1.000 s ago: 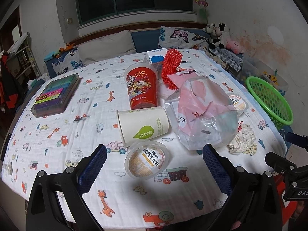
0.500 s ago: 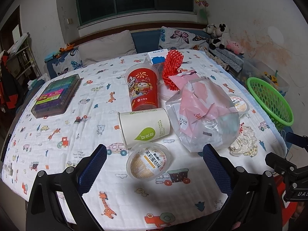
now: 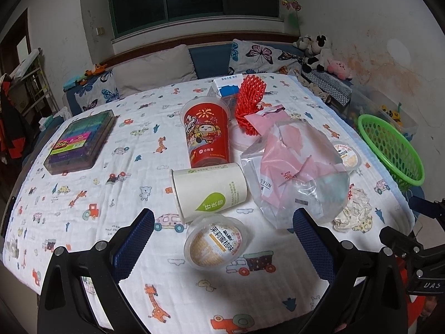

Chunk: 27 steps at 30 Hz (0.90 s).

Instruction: Collect trash

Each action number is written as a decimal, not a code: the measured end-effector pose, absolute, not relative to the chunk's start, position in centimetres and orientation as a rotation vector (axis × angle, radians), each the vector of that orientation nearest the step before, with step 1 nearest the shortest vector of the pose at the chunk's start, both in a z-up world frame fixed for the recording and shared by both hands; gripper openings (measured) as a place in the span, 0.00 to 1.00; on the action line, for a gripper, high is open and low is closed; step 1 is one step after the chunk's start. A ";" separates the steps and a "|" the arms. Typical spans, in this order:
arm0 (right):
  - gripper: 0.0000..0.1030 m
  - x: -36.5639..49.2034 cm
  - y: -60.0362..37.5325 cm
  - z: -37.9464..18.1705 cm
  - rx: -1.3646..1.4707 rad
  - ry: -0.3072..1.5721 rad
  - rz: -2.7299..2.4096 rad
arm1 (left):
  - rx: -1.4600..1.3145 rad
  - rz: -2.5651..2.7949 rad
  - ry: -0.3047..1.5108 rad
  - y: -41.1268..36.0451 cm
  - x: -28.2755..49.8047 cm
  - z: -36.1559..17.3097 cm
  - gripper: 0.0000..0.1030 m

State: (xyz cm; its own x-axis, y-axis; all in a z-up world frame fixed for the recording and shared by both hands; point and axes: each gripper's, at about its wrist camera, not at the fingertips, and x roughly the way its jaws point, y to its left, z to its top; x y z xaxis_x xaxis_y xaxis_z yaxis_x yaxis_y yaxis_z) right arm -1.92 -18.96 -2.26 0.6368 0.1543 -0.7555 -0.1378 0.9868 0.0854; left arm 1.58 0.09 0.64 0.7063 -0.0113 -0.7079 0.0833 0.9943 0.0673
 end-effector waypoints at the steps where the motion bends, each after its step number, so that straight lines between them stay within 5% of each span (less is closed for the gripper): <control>1: 0.92 -1.8 -18.9 -2.3 0.022 0.862 0.171 | 0.096 -0.052 0.782 0.1 1.6 0.7 0.94; 27: 0.81 1.9 -17.9 -5.7 0.025 0.914 0.244 | 0.082 -0.070 0.731 2.3 4.2 2.3 0.93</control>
